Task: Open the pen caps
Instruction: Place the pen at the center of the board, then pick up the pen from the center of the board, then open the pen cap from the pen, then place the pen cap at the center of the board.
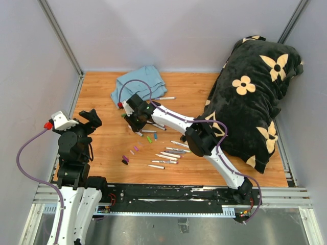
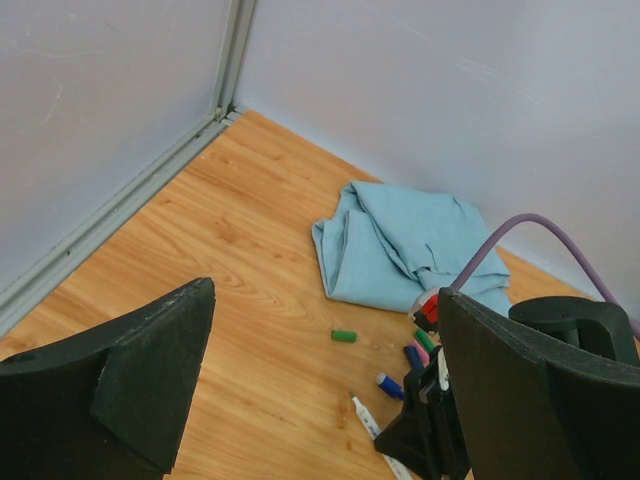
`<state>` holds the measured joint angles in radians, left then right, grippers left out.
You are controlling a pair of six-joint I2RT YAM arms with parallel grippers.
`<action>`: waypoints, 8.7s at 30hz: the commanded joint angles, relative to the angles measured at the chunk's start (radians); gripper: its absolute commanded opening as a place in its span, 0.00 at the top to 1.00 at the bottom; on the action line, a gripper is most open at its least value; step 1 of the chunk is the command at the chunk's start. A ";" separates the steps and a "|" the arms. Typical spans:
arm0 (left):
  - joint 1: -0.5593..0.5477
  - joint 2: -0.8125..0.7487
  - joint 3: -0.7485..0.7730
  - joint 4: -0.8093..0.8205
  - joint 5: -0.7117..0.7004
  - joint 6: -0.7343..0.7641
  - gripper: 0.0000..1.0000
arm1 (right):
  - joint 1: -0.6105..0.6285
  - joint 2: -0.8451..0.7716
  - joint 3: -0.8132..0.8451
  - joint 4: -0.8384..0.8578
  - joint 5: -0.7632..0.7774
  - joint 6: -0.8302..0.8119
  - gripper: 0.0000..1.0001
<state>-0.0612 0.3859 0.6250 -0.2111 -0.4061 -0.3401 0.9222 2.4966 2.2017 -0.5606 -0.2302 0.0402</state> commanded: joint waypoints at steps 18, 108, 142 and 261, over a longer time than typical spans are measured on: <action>0.003 -0.015 0.008 0.034 0.014 0.019 0.04 | -0.196 -0.168 -0.006 -0.116 -0.363 -0.289 0.52; 0.003 0.185 -0.040 0.218 0.810 -0.090 0.08 | -0.414 -0.122 -0.213 -0.387 0.066 -0.561 0.86; -0.323 0.627 -0.306 0.991 0.671 -0.588 0.12 | -0.477 -0.561 -0.512 -0.195 -0.566 -0.439 0.99; 0.155 0.763 0.158 -0.001 0.422 -0.498 0.49 | -0.255 -0.563 -0.591 -0.040 -0.725 -0.296 0.95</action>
<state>0.0841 1.3460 0.7448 -0.1154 0.0025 -0.8925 0.6064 1.8984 1.5558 -0.5766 -1.0245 -0.2543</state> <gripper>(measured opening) 0.498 0.145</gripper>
